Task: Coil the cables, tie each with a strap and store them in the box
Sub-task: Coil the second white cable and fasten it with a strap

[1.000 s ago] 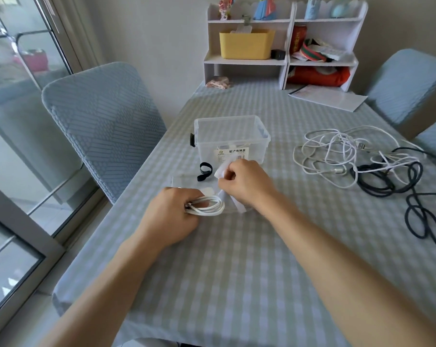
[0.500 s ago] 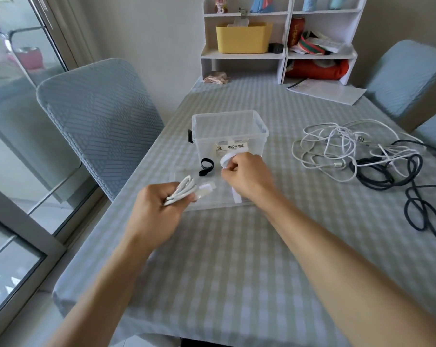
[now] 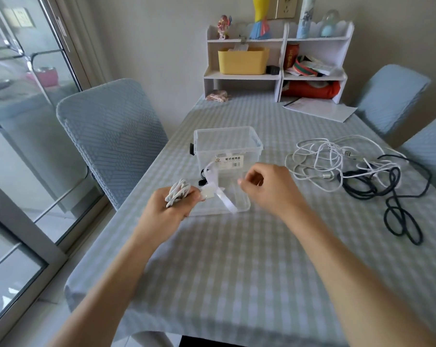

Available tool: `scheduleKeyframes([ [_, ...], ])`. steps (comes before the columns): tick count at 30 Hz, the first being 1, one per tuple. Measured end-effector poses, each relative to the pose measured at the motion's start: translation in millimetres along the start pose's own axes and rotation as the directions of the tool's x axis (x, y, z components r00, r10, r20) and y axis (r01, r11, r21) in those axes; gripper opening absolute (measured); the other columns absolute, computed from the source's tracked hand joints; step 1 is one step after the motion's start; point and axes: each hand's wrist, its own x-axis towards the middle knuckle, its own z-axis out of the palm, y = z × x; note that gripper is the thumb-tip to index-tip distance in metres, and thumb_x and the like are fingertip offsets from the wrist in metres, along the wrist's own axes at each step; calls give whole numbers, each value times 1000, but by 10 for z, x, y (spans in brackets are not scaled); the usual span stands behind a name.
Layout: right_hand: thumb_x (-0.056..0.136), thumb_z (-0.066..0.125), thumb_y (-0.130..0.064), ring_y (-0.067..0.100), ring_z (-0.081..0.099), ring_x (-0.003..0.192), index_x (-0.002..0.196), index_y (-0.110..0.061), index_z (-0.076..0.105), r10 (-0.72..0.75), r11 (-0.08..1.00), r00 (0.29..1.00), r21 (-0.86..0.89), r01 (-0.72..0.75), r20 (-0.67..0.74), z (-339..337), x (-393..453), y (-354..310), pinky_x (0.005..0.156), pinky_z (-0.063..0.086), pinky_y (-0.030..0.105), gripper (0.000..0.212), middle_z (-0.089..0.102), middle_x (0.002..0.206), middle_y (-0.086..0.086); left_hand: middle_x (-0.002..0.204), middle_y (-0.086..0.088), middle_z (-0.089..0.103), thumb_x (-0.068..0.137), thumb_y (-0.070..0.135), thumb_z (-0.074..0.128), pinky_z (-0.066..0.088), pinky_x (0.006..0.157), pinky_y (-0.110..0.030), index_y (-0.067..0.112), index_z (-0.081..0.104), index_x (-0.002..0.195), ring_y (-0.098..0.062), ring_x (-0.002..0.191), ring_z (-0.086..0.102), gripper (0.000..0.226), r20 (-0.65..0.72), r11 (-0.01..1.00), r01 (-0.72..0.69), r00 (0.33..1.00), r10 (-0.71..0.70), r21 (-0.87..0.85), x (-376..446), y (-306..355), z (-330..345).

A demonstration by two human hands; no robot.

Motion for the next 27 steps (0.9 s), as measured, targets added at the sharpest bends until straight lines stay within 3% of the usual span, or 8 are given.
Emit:
scheduleKeyframes([
  [4,95,64,-35,7,57,48,77,-13,70,103,902,970,391,-185,220,-189,-262,-119,50,44,21,29,73,70,-2,73,8,63,82,8,61,43,59,-23,21,65,88,-7,65,57,15,89,915,-315,949,302,254,-42,-3,118],
  [8,92,68,-36,12,59,53,87,-13,74,101,875,923,409,-260,372,-360,-446,17,47,42,21,24,76,79,2,82,8,62,79,28,55,49,58,-28,25,64,97,-17,70,59,21,316,687,-570,822,474,451,-81,114,378],
  [11,90,71,-20,12,57,52,85,-7,75,119,877,933,405,-259,340,-444,-574,166,50,43,25,14,75,76,3,77,0,61,76,21,59,47,59,-29,14,71,92,-23,65,58,21,442,487,-696,715,542,527,-87,176,568],
  [13,90,70,-15,11,59,53,91,-1,74,170,864,938,413,-289,302,-495,-641,257,51,46,25,14,75,74,3,77,1,63,68,13,69,46,61,-27,14,71,92,-22,65,60,24,497,441,-725,686,531,529,-113,201,695],
  [17,95,65,-18,12,64,61,87,-15,76,251,881,954,369,-296,166,-628,-775,502,54,49,25,14,74,80,12,82,4,67,73,21,60,52,55,-26,25,61,111,-21,67,66,38,545,545,-712,696,467,443,-217,241,913],
  [20,94,66,-20,7,62,59,82,-25,76,241,933,967,257,-253,77,-730,-849,688,59,49,25,16,71,66,-1,91,7,71,74,25,57,56,57,-34,33,55,115,-20,76,69,42,484,646,-650,749,453,402,-220,240,954],
  [24,87,72,-18,-4,62,71,89,-19,76,149,987,988,66,-147,-30,-836,-923,806,73,50,23,5,72,77,-11,97,12,73,73,13,62,58,67,-38,32,63,108,-11,86,68,40,417,746,-571,804,424,343,-136,267,1062],
  [27,87,66,-15,10,60,74,94,-14,61,73,995,994,-69,-78,-78,-860,-968,799,69,47,32,8,62,82,-7,97,15,72,73,16,50,57,69,-39,36,59,106,-8,88,68,39,403,797,-497,845,353,343,-82,312,1146],
])
